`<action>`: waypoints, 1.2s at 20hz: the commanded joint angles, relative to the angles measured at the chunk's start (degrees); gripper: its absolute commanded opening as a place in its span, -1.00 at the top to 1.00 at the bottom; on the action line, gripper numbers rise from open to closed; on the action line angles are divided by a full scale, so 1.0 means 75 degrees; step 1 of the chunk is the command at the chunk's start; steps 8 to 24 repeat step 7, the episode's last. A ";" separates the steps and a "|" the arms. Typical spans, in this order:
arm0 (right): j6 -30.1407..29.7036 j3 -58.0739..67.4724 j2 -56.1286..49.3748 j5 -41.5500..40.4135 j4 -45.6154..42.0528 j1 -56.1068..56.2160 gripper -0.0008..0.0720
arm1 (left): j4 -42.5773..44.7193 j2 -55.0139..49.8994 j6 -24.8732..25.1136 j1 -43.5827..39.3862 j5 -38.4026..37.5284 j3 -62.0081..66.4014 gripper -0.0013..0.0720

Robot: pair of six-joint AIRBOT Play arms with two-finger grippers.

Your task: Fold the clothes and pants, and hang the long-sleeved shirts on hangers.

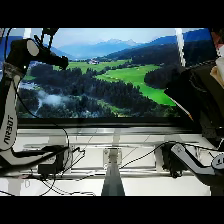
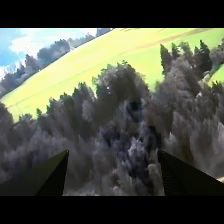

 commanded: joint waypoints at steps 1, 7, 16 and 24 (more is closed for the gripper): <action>-0.0813 -0.0003 -0.0015 -0.0358 0.0420 0.1973 0.94 | 0.0000 0.0006 0.0003 0.0009 0.0003 0.0000 -0.75; -0.0962 -0.0003 -0.0125 -0.0539 -0.0283 0.5004 0.94 | 0.0000 0.0006 0.0003 0.0009 0.0003 0.0000 -0.75; -0.0962 -0.0003 -0.0125 -0.0539 -0.0283 0.5004 0.94 | 0.0000 0.0006 0.0003 0.0009 0.0003 0.0000 -0.75; -0.0962 -0.0003 -0.0125 -0.0539 -0.0283 0.5004 0.94 | 0.0000 0.0006 0.0003 0.0009 0.0003 0.0000 -0.75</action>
